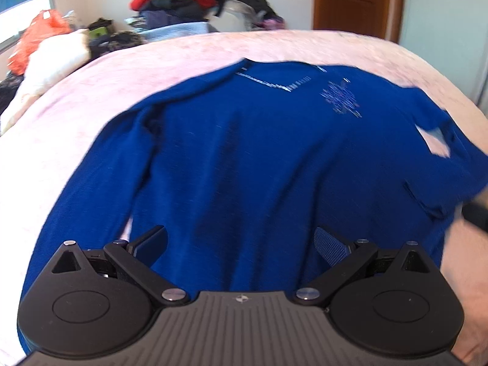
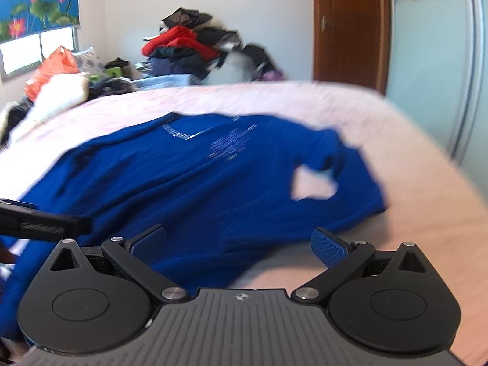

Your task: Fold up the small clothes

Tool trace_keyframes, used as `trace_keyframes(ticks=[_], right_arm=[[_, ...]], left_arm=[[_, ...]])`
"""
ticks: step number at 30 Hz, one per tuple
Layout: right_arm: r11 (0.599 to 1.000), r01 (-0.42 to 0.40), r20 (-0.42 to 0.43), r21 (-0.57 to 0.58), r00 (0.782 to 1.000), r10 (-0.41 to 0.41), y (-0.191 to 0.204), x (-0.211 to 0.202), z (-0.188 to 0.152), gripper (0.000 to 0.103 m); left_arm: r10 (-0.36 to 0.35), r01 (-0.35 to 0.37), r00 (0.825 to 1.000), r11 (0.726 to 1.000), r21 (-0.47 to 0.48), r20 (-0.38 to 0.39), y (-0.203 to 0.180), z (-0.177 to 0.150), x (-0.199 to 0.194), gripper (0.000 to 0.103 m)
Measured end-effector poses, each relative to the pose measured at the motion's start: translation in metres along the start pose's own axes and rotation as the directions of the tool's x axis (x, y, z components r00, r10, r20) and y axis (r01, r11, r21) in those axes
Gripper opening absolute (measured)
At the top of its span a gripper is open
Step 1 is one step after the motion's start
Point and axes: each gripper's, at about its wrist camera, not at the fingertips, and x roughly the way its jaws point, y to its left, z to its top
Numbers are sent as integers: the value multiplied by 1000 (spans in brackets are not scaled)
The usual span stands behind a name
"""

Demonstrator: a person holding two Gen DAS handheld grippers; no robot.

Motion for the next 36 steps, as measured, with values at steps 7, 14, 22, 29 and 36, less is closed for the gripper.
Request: trace_keyframes(ticks=[7,14,22,29,36], right_arm=[[989,6,-13,-148,1000,-7,11,19,12,103],[889,-43,-147,-456,989,-28,56,58,7,102],[753,-99,-271,-651,957,-109,21,16,-22,102],[848,28,-43,-529,997,-60,-11,-14,-6,102],[825,-91,-82,-558,995,54,16,23,-29,62]], left_arm=[[28,-35,999,984,174,42,-33,-9,-1,103],[109,-120,991,981,150,83,-24,-3,0,103],[29,-31,999,995,91,20,-10,-3,3,103],[-47,45,999,991,128,11,-24,-8,0,103],[-27,25,1000,993,119,10,-19,-7,-2,103]])
